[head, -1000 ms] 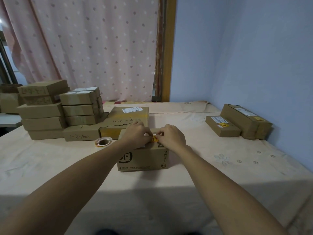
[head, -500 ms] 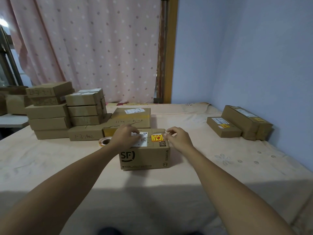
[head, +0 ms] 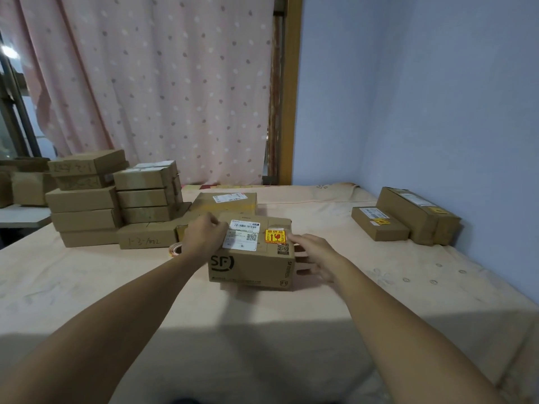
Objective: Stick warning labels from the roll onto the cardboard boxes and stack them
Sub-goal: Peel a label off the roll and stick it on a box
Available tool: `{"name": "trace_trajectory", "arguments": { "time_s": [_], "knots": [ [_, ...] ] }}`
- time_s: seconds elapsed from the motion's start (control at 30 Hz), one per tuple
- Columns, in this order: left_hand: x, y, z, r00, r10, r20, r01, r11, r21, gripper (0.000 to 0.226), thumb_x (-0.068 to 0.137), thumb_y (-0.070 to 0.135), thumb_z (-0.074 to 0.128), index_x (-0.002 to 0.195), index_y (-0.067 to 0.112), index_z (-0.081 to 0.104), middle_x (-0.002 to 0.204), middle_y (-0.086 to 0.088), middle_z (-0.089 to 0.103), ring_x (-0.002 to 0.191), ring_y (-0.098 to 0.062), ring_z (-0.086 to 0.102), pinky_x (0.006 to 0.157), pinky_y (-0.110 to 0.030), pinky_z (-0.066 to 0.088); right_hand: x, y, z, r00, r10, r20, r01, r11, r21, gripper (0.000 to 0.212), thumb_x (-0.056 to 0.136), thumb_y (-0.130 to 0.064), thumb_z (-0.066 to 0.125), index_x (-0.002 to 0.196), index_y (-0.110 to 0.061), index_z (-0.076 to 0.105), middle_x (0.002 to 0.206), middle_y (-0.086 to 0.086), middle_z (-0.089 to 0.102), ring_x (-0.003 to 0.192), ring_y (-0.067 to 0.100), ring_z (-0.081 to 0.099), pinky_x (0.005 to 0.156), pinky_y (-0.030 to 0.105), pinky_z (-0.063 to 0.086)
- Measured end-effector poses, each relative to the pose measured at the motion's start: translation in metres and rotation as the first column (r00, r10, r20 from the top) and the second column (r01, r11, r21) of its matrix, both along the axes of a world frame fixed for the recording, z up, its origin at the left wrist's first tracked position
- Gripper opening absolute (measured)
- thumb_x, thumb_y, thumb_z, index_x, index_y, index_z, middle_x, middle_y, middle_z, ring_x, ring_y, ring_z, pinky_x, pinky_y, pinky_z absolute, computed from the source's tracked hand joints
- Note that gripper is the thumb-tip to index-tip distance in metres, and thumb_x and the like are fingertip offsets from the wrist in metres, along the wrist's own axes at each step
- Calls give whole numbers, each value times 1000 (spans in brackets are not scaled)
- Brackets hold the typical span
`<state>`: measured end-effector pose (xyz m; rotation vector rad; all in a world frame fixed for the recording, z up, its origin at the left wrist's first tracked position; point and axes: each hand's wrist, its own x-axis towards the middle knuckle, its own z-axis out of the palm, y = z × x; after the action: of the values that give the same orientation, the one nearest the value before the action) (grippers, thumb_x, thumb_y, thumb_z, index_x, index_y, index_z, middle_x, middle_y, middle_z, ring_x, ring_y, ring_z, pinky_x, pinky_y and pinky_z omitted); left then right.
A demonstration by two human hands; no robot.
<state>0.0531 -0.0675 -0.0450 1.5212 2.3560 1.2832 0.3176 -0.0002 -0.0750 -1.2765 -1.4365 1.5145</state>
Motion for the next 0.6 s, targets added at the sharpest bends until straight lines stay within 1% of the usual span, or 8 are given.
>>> {"name": "trace_trajectory", "arguments": {
  "time_s": [0.07,0.13,0.2,0.27,0.37,0.47,0.53,0.6],
  "knots": [
    [13,6,7,996,-41,75,35,996,78,21,92,35,59,100,18,68,90,3,67,80,-13,61,60,-32,49,15,2,5,996,-24,-91,24,1000,1,40,88,-48,76,112,-17,70,109,4,77,103,29,71,89,55,59],
    [32,12,14,981,-110,162,90,988,127,18,94,31,58,101,19,69,93,1,69,80,-13,64,66,-36,59,32,6,7,982,-62,-176,59,998,-27,45,85,-45,80,113,-13,64,117,7,74,104,30,72,83,54,61],
    [52,21,20,972,-158,175,132,980,152,18,96,29,56,108,22,68,97,1,70,83,-13,65,71,-37,61,49,10,7,967,-116,-227,104,992,-66,50,80,-43,85,112,-14,60,127,8,69,108,30,71,75,51,62],
    [72,34,24,962,-206,177,177,970,168,22,97,27,56,114,23,69,100,3,71,85,-11,64,69,-34,59,67,13,4,950,-172,-261,143,982,-126,63,74,-44,89,121,-13,61,132,10,64,110,31,70,72,47,62],
    [102,58,24,930,-314,190,283,944,172,32,96,33,59,124,19,68,108,4,71,93,-12,64,75,-36,59,96,13,-3,925,-218,-312,165,968,-188,68,73,-45,89,130,-22,61,131,15,63,112,33,68,74,45,62],
    [133,79,20,887,-398,233,365,915,174,40,98,35,58,133,16,60,121,0,66,103,-15,61,79,-30,53,122,11,-9,875,-265,-406,199,960,-199,64,79,-37,87,134,-28,56,131,17,64,115,35,66,86,50,61],
    [153,91,17,864,-427,268,389,902,186,38,98,31,58,133,16,58,120,0,64,100,-15,60,74,-27,49,139,10,-11,855,-280,-436,213,957,-197,55,83,-33,84,132,-28,59,130,17,64,117,36,65,92,50,59],
    [168,102,14,828,-456,325,407,889,211,31,96,22,60,127,19,60,116,0,65,89,-15,62,65,-27,50,156,12,-16,855,-276,-438,213,959,-189,47,85,-33,82,128,-27,63,130,16,65,117,37,65,95,53,57]
  ]
}}
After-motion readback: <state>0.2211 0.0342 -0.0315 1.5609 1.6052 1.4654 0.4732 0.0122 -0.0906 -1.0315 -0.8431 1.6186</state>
